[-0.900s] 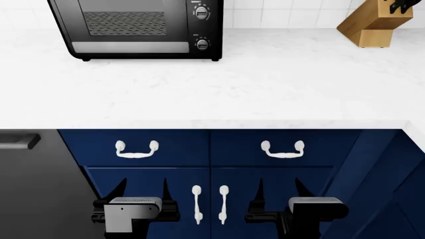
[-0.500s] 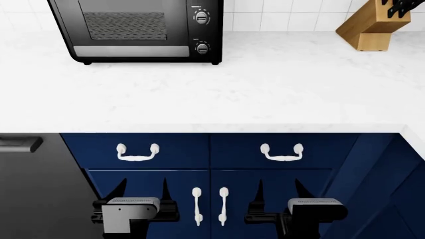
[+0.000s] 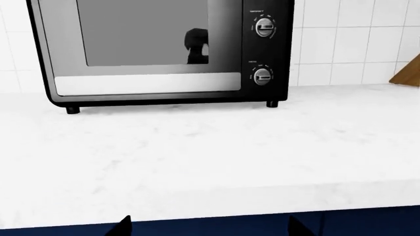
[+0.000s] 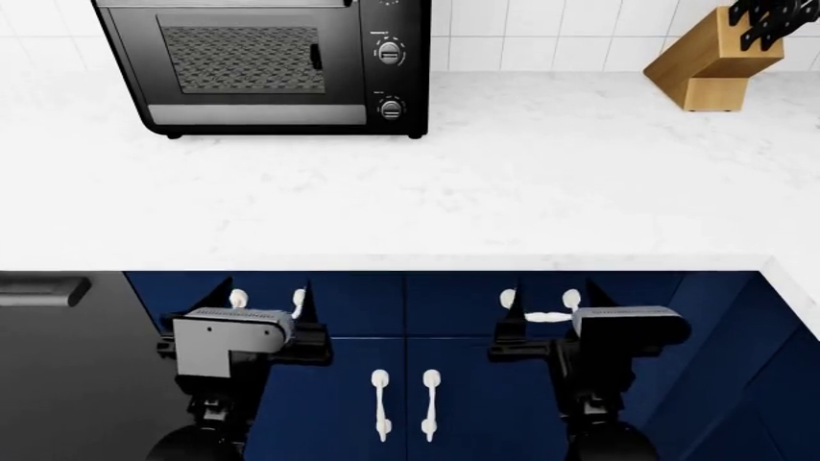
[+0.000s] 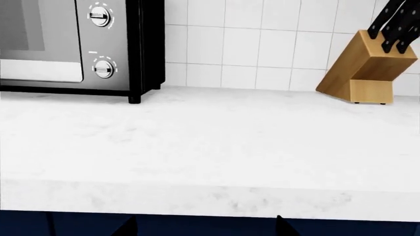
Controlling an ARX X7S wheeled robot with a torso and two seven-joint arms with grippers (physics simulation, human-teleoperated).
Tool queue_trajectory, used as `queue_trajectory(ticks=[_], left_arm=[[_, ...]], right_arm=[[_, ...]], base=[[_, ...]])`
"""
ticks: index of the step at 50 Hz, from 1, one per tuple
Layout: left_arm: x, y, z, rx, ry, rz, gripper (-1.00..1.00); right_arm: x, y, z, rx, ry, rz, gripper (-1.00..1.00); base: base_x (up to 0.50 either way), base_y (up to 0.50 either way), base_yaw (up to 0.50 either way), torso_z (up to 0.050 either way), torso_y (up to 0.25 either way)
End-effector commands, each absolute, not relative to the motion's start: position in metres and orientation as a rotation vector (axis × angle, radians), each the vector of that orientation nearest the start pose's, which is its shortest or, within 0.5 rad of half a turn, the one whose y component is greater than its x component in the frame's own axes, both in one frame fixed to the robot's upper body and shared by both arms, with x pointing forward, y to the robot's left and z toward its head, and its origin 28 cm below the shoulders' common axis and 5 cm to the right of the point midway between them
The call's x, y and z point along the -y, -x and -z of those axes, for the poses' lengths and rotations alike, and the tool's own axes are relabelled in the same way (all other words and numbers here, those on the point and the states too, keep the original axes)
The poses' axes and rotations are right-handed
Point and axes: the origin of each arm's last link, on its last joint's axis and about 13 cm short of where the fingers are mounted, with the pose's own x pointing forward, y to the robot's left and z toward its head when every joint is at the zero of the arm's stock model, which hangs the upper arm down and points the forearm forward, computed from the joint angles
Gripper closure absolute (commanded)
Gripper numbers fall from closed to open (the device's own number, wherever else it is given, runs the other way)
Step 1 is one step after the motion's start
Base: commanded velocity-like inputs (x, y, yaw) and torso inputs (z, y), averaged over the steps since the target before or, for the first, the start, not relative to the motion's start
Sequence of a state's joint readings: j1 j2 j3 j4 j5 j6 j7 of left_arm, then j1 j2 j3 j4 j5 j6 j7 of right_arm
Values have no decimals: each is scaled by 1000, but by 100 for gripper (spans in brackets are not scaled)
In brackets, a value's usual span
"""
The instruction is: Open the toaster oven door.
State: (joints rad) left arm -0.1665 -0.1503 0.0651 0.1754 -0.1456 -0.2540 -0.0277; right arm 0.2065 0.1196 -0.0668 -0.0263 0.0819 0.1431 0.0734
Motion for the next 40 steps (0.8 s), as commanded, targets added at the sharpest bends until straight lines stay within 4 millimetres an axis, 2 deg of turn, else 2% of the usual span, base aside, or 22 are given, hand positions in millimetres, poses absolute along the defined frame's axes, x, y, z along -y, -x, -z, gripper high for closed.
queue_trajectory(ticks=[1, 11, 15, 22, 33, 40], left_arm=[[-239, -278, -130, 150, -74, 78, -100], [-247, -298, -173, 189, -118, 86, -100], [-250, -300, -186, 219, -120, 62, -100], [-252, -298, -188, 230, -127, 52, -100], [-251, -297, -183, 219, -123, 48, -100], [-251, -297, -181, 218, -109, 52, -100]], right_arm=[[125, -294, -99, 141, 63, 7, -100], [127, -310, -127, 168, 43, -22, -100], [127, -310, -132, 178, 41, -30, -100], [127, -308, -135, 178, 35, -34, -100], [125, -310, -133, 177, 43, -49, -100], [123, -309, -136, 182, 47, -61, -100]], base=[[0, 0, 0, 50, 0], [0, 0, 0, 50, 0], [0, 0, 0, 3, 0], [0, -51, 0, 0, 0], [0, -248, 0, 0, 0], [116, 0, 0, 0, 0]])
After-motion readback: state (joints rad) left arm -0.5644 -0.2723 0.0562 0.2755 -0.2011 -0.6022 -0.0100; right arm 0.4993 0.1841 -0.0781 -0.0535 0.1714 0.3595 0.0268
